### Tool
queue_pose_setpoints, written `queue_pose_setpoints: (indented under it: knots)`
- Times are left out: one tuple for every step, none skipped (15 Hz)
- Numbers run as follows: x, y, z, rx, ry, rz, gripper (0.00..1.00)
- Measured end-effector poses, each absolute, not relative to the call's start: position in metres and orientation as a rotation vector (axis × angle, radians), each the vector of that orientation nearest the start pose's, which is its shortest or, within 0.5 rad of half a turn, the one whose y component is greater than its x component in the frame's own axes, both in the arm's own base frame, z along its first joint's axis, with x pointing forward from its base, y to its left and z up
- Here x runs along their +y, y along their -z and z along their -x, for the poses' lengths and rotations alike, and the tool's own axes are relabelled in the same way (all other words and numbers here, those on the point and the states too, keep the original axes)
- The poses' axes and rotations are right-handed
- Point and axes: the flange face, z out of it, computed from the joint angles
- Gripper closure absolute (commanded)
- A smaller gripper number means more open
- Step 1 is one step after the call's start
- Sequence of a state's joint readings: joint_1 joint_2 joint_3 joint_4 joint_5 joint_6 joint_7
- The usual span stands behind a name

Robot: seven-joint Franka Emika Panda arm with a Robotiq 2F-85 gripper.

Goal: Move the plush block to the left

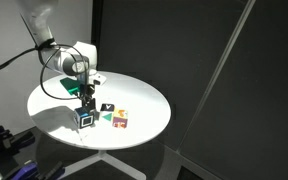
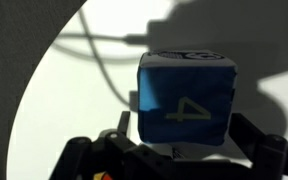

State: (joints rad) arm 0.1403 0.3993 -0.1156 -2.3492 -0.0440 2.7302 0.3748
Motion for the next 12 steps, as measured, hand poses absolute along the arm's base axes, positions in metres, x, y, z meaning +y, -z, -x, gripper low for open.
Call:
queue_pose_setpoints:
  knots:
    - [0.0101, -0.1609, -0.5082, 0.484, -0.008, 3.17, 0.0]
    - [0.0091, -0.1602, -0.508, 0.488, -0.01, 3.171, 0.0]
    - [0.0081, -0.1596, -0.5078, 0.491, -0.012, 3.172, 0.0]
    - [0.0072, -0.1587, -0.5076, 0.496, -0.014, 3.173, 0.0]
    - [0.0063, -0.1575, -0.5072, 0.501, -0.017, 3.174, 0.0]
    - [0.0056, -0.1563, -0.5069, 0.507, -0.02, 3.175, 0.0]
    - [0.0052, -0.1555, -0.5067, 0.512, -0.022, 3.176, 0.0]
    - [0.005, -0.1549, -0.5067, 0.517, -0.023, 3.177, 0.0]
    - [0.005, -0.1546, -0.5066, 0.52, -0.023, 3.179, 0.0]
    - [0.0052, -0.1544, -0.5066, 0.523, -0.023, 3.18, 0.0]
    - [0.0053, -0.1543, -0.5066, 0.526, -0.023, 3.181, 0.25]
    - [0.0054, -0.154, -0.5065, 0.53, -0.023, 3.182, 0.26]
